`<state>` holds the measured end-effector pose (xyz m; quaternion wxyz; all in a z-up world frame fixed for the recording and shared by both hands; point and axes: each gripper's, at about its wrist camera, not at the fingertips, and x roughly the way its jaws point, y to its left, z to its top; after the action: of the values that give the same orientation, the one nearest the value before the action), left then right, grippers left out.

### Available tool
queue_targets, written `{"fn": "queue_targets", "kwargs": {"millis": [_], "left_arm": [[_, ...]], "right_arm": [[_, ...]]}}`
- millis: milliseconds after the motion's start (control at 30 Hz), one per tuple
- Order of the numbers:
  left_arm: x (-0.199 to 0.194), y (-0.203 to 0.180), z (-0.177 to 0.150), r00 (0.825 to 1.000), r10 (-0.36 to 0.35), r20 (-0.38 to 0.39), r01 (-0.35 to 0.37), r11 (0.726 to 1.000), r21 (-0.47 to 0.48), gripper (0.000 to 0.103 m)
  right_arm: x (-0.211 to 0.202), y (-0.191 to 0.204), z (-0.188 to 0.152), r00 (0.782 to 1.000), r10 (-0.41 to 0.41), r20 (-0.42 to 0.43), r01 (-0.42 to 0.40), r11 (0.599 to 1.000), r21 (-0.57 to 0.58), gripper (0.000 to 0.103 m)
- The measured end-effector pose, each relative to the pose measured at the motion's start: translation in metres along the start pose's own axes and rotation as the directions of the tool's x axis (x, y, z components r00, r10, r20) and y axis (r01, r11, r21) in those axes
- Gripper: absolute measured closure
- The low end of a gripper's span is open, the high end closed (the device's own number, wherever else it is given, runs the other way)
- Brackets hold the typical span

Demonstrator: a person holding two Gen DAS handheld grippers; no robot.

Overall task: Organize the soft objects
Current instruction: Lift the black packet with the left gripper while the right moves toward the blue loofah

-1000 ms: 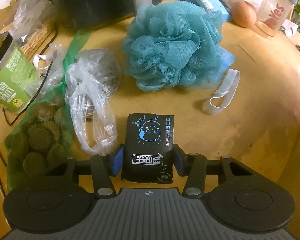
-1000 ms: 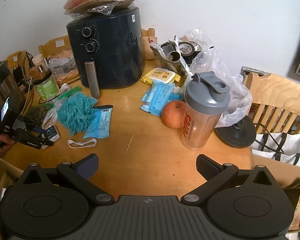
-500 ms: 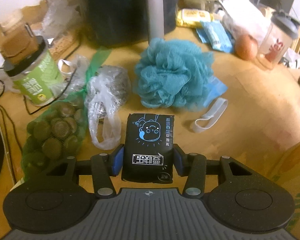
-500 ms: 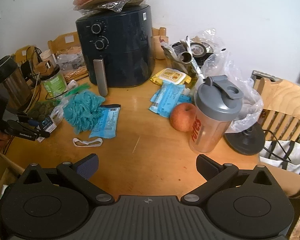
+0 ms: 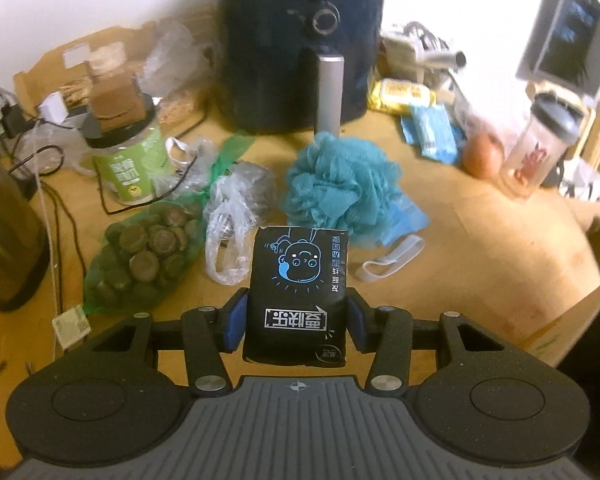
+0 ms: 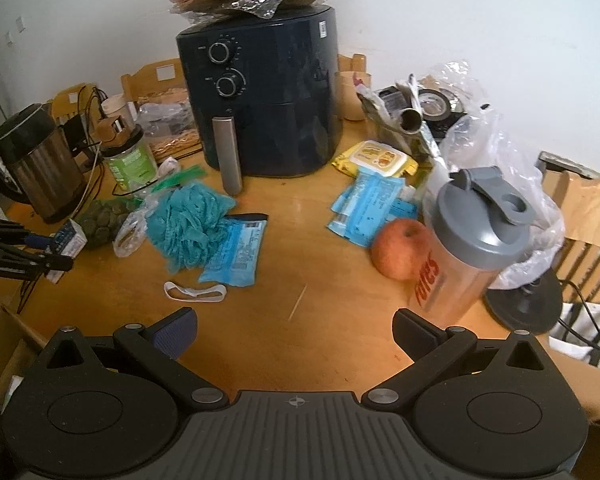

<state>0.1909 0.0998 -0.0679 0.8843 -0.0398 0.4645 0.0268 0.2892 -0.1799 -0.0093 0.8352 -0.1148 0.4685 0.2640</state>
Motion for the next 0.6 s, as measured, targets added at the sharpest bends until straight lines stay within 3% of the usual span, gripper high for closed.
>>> {"fn": "queue_targets", "kwargs": {"millis": [400,600], "left_arm": [[-0.053,-0.014,-0.018,0.998,-0.027,0.055,0.036,0.985,-0.172,0.055],[-0.07,-0.026,-0.024,0.997,-0.023,0.08,0.039,0.979,-0.198,0.055]], "right_arm": [[0.029,0.002,0.016,0.994,0.106,0.007,-0.105,0.991,-0.081,0.0],[0.053,0.012,0.026,0.988,0.155,-0.008,-0.155,0.979,-0.134,0.0]]}}
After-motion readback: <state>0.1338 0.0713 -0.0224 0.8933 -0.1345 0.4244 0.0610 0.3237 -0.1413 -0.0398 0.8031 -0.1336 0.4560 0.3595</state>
